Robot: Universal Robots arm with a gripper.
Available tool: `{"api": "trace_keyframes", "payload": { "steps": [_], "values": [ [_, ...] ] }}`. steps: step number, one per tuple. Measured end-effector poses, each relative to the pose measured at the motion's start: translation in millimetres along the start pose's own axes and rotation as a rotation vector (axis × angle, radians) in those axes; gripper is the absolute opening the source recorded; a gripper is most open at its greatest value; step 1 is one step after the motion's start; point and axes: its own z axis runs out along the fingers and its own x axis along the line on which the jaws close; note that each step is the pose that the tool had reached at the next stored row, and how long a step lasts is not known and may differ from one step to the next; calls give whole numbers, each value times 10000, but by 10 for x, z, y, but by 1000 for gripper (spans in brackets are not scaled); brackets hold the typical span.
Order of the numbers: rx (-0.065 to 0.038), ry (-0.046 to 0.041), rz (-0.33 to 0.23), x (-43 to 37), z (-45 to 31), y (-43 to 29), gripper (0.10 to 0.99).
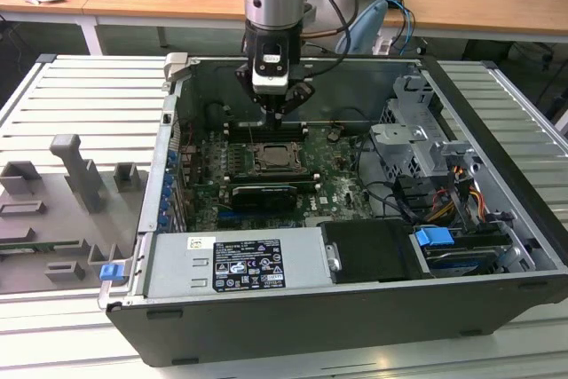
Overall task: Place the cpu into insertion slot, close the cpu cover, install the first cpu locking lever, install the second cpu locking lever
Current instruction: 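Install the first cpu locking lever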
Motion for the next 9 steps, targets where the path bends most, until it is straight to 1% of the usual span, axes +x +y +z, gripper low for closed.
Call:
{"api": "trace_keyframes", "payload": {
  "steps": [9],
  "values": [
    [-44,18,-979,0,0,0,106]
  ]
}}
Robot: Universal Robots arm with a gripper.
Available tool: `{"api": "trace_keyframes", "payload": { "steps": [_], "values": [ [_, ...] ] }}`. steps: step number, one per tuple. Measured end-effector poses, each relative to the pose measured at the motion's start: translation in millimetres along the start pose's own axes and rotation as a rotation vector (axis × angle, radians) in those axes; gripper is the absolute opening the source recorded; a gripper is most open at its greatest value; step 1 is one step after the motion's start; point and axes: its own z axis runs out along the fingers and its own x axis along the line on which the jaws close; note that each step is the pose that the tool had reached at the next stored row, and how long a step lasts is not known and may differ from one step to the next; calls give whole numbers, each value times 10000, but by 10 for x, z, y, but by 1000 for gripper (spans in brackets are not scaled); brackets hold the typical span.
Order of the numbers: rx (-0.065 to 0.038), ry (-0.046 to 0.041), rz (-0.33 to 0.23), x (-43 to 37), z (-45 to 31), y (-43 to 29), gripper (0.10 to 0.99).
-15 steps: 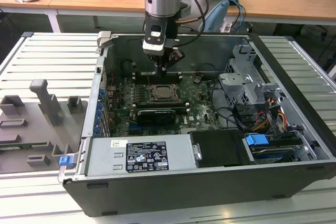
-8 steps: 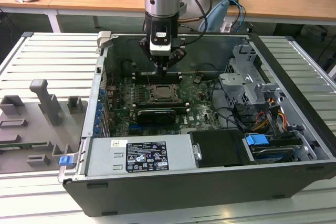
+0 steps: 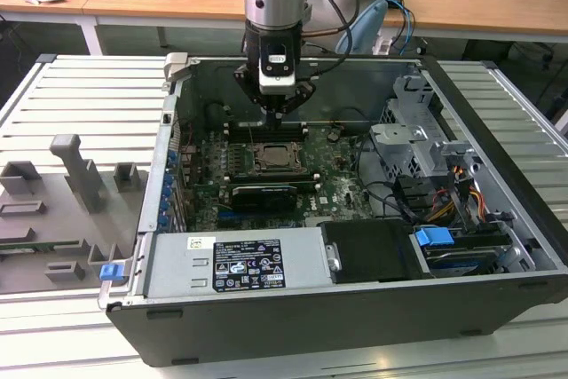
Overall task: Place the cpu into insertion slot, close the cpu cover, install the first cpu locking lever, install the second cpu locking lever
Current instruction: 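Install the first cpu locking lever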
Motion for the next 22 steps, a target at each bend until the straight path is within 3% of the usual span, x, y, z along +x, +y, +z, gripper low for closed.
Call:
{"api": "trace_keyframes", "payload": {
  "steps": [10,22],
  "values": [
    [-64,26,-1417,0,0,0,106],
    [-113,46,-2502,0,0,0,106]
  ]
}}
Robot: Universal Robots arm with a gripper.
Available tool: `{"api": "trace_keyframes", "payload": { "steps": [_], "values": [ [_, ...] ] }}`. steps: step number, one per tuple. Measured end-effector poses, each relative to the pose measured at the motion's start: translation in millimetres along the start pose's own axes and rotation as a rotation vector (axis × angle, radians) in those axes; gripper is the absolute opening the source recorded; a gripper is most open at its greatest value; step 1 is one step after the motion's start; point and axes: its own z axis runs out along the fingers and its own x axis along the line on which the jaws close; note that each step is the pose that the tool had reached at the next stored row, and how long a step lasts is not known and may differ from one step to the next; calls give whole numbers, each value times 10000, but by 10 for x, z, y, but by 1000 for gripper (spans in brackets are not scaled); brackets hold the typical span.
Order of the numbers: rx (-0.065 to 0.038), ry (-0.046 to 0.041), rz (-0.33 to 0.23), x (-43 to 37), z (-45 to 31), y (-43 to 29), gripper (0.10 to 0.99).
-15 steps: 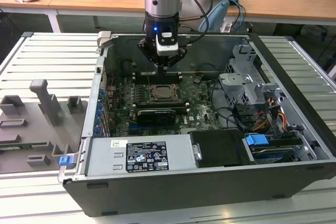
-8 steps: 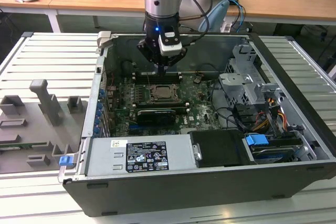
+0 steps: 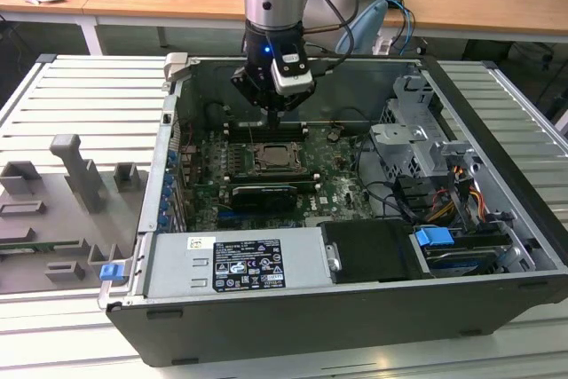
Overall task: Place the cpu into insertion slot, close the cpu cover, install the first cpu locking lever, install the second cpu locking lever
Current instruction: 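Install the first cpu locking lever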
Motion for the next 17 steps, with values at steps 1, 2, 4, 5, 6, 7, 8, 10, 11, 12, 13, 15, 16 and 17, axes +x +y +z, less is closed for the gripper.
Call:
{"api": "trace_keyframes", "payload": {
  "steps": [1,2,4,5,6,7,8,10,11,12,13,15,16,17],
  "values": [
    [-6,2,-137,0,0,0,106],
    [-11,5,-244,0,0,0,106],
    [-19,8,-423,0,0,0,106],
    [-24,9,-499,0,0,0,106],
    [-31,12,-676,0,0,0,106],
    [-36,15,-802,0,0,0,106],
    [-43,17,-952,0,0,0,106],
    [-55,22,-1202,0,0,0,106],
    [-58,23,-1277,0,0,0,106],
    [-62,25,-1365,0,0,0,106],
    [-68,28,-1497,0,0,0,106],
    [-78,32,-1711,0,0,0,106],
    [-82,32,-1793,0,0,0,106],
    [-85,34,-1868,0,0,0,106]
  ]
}}
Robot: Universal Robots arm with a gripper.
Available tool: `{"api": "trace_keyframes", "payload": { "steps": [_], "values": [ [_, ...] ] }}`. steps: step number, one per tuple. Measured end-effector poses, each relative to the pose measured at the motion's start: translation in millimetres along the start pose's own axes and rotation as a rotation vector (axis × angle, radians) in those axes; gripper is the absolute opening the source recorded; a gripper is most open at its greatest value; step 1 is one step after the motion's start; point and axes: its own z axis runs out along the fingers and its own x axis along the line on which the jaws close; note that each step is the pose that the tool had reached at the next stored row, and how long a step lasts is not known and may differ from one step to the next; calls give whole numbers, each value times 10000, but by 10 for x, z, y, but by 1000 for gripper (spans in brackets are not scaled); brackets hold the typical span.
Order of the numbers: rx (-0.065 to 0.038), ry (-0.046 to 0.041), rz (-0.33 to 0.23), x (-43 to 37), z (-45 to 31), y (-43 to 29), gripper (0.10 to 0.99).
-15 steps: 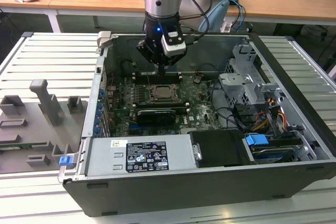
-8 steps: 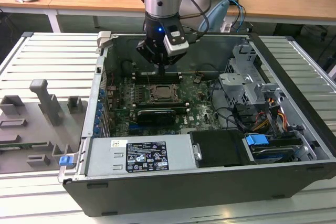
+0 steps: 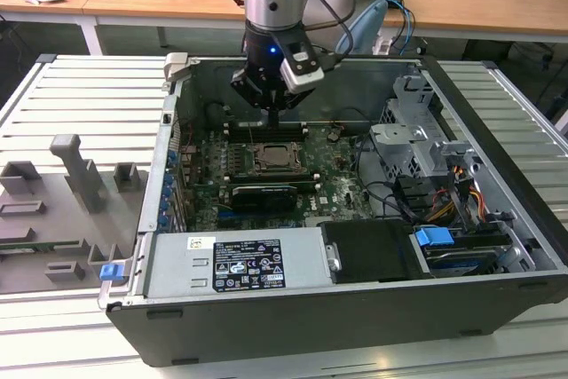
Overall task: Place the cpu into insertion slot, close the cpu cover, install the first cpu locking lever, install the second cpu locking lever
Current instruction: 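Install the first cpu locking lever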
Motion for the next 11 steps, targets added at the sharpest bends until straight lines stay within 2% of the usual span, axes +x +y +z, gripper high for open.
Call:
{"api": "trace_keyframes", "payload": {
  "steps": [11],
  "values": [
    [-41,16,-903,0,0,0,106]
  ]
}}
